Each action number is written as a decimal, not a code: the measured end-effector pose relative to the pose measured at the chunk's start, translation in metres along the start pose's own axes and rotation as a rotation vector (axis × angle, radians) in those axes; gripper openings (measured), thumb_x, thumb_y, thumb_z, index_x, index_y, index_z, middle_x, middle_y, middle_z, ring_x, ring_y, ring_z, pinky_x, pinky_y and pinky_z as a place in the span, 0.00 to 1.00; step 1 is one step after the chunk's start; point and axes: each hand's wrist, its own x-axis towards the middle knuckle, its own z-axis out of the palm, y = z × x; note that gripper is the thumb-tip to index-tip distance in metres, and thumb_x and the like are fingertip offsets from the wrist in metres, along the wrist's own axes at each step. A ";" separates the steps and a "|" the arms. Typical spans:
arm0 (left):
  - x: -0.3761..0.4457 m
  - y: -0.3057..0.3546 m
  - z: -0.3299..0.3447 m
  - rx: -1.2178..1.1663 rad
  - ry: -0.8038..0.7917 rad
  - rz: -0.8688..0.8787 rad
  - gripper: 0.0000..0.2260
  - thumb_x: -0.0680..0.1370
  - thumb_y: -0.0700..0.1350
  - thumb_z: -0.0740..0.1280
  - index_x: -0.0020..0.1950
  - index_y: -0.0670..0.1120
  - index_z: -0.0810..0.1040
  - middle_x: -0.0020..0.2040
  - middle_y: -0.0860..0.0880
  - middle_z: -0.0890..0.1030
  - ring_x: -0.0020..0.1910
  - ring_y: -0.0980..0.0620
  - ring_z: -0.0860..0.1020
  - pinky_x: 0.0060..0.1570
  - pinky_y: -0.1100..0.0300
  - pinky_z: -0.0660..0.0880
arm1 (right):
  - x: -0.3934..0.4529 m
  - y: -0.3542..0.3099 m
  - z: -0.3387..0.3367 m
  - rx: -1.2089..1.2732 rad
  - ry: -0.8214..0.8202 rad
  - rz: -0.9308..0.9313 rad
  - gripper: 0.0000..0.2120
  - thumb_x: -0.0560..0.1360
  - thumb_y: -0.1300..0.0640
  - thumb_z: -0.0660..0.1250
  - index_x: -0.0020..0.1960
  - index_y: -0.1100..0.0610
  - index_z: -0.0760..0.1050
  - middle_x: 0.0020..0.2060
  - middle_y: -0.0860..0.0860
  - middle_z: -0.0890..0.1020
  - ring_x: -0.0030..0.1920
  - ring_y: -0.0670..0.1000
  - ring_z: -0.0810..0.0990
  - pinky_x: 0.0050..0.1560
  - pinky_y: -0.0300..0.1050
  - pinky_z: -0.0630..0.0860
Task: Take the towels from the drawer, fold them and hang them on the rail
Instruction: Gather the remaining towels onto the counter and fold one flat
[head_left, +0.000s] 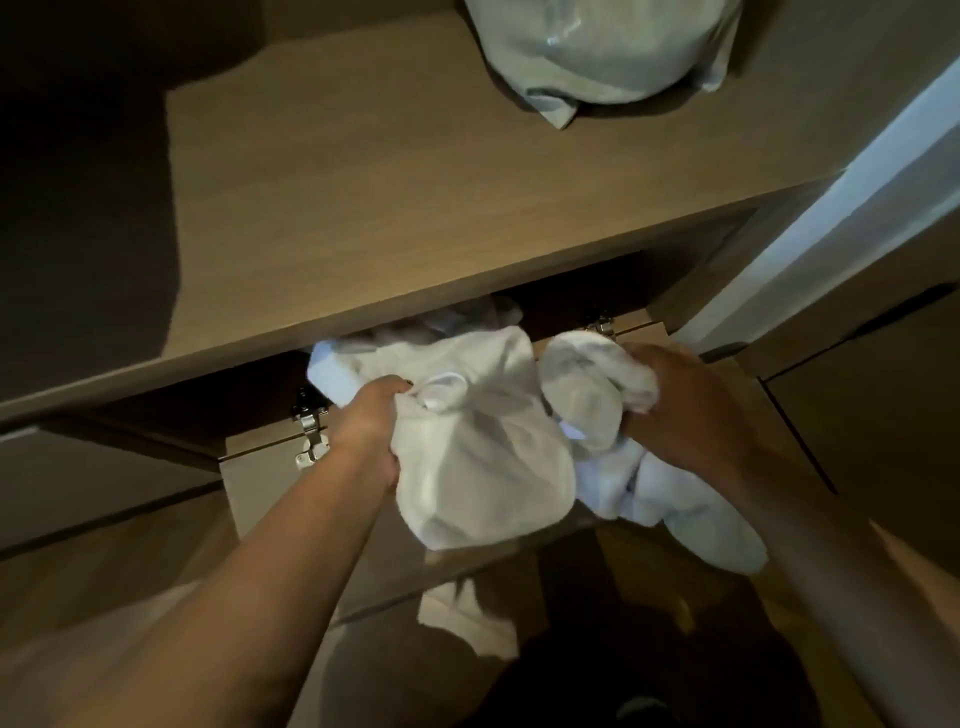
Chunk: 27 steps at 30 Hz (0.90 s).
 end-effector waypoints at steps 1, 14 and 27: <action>-0.016 0.005 -0.002 -0.046 -0.047 -0.072 0.15 0.72 0.39 0.67 0.58 0.41 0.77 0.52 0.43 0.80 0.48 0.43 0.81 0.52 0.49 0.79 | -0.005 -0.008 -0.010 -0.002 0.017 0.046 0.24 0.72 0.47 0.74 0.65 0.52 0.74 0.55 0.51 0.80 0.52 0.51 0.80 0.54 0.49 0.78; -0.241 0.110 -0.029 -0.008 -0.094 -0.244 0.07 0.75 0.42 0.65 0.50 0.41 0.79 0.46 0.41 0.80 0.42 0.43 0.79 0.46 0.52 0.76 | -0.086 -0.146 -0.188 0.001 0.001 0.175 0.19 0.67 0.46 0.70 0.57 0.47 0.75 0.44 0.48 0.78 0.44 0.49 0.78 0.38 0.41 0.71; -0.432 0.281 -0.055 0.015 -0.203 0.025 0.23 0.68 0.41 0.72 0.62 0.47 0.77 0.50 0.44 0.84 0.46 0.41 0.83 0.42 0.49 0.82 | -0.141 -0.332 -0.353 -0.107 0.296 -0.012 0.16 0.71 0.49 0.68 0.55 0.56 0.81 0.45 0.55 0.81 0.46 0.60 0.80 0.44 0.47 0.77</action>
